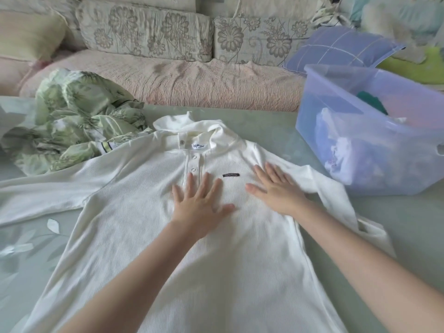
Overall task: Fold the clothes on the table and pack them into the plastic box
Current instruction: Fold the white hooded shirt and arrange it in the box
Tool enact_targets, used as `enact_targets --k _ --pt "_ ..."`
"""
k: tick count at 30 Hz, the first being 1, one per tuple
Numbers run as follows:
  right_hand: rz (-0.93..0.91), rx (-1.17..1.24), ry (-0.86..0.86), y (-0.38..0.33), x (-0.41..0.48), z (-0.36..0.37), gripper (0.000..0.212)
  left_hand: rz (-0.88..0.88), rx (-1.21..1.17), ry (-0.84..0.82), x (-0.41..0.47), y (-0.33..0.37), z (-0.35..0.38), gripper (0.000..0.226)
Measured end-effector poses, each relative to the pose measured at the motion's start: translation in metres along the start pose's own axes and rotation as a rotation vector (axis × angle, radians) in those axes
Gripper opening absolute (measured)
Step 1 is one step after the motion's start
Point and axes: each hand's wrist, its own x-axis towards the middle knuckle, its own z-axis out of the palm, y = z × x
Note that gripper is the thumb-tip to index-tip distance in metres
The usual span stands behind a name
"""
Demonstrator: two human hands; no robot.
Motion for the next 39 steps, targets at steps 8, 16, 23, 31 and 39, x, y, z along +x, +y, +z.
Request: enact_targets --k 8,16,23,31,39 --pt "-0.005 -0.008 0.066 0.009 -0.004 -0.004 0.075 -0.036 -0.05 0.147 -0.003 -0.04 -0.008 0.072" --pt "-0.116 -0.05 0.126 -0.008 -0.03 0.031 0.095 -0.103 -0.044 0.034 -0.019 -0.091 -0.006 0.108" --pt "-0.298 -0.015 0.107 -0.027 -0.072 0.023 0.085 0.009 -0.07 0.075 -0.053 -0.053 -0.009 0.088" --pt "-0.27 -0.047 -0.056 -0.028 -0.135 0.044 0.079 0.181 -0.027 0.028 -0.09 -0.038 0.009 0.084" --pt "0.114 0.121 0.2 -0.014 -0.194 0.037 0.069 0.173 -0.068 0.005 -0.1 -0.023 0.011 0.113"
